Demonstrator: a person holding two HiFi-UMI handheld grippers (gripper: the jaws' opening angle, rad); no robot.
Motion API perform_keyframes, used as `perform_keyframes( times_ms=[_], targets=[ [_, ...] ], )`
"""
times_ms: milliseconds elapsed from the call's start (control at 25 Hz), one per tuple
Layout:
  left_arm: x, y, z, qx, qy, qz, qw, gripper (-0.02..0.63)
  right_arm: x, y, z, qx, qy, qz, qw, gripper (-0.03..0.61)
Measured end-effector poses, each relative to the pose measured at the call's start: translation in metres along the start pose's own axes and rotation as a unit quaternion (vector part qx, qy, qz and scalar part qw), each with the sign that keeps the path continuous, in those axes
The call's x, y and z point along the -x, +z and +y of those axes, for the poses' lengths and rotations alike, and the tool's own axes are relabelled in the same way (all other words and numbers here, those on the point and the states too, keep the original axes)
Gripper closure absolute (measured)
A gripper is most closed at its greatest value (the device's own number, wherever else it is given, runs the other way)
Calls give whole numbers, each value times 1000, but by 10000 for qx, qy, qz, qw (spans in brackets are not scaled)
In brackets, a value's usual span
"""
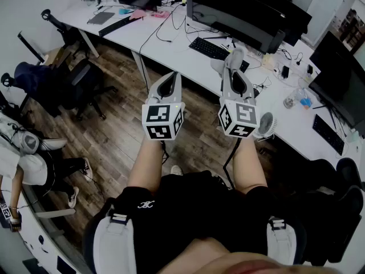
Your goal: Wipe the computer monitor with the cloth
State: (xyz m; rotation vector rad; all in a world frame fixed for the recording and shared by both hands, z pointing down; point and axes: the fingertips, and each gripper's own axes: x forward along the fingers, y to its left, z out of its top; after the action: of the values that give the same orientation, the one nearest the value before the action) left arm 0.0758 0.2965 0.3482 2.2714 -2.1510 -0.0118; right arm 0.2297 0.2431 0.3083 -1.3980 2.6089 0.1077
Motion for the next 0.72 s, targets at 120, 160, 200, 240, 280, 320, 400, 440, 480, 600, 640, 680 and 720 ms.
perform_keyframes(
  times_ms=[120,160,200,240,280,320,400,440,480,600,640,680,720],
  targets=[
    [0,-1,14,123,-77,4,9999,565,-7,-2,10,-95,11,-63,9999,551],
    [0,0,19,142,-87,-5,9999,565,-9,-2,14,-76,15,-66,9999,549],
    [-1,1,25,150,-89,-18,9998,565,-13,-3,18,-45,18,-64,10000,549],
    [-1,2,31,155,-93,-36,9998,565,-16,-4,23,-17,17,-61,10000,551],
    [-2,4,37,161,-102,-55,9998,565,-20,-5,28,7,7,-60,10000,551],
    [-2,5,43,164,-118,-73,9998,565,-25,-6,32,29,-10,-65,10000,550],
    [-4,7,56,155,-154,-101,9997,565,-33,-7,42,69,-55,-81,9999,551],
    [-4,6,63,148,-171,-112,9997,565,-37,-8,47,91,-77,-94,9999,551],
    [-4,6,70,144,-187,-122,9996,565,-42,-8,52,112,-100,-111,9998,549],
    [-5,5,93,149,-202,-153,9996,565,-53,-9,68,153,-168,-161,9996,549],
    [-6,4,101,157,-175,-159,9996,565,-57,-10,72,161,-182,-165,9996,549],
    [-7,3,109,170,-135,-165,9996,565,-61,-11,76,168,-189,-162,9995,551],
    [-8,3,116,192,-102,-166,9996,565,-65,-12,80,176,-195,-159,9995,549]
  ],
)
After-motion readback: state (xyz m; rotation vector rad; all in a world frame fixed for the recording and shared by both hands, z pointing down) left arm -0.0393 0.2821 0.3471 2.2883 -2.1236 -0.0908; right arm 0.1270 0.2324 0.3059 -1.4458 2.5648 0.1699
